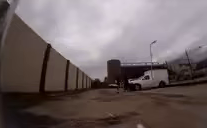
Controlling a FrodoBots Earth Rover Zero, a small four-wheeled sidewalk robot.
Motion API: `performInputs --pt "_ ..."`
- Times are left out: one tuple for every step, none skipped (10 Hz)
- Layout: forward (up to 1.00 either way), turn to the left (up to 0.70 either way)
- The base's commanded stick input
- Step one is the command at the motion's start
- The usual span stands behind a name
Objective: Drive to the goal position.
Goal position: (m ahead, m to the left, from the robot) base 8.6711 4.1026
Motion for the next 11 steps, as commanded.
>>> performInputs --pt "1.0 0.0" --pt "1.0 0.0" --pt "1.0 0.0" --pt "1.0 0.0" --pt "1.0 0.0" --pt "1.0 0.0" --pt "1.0 0.0" --pt "1.0 0.0" --pt "1.0 0.0" --pt "1.0 0.0" --pt "1.0 0.0"
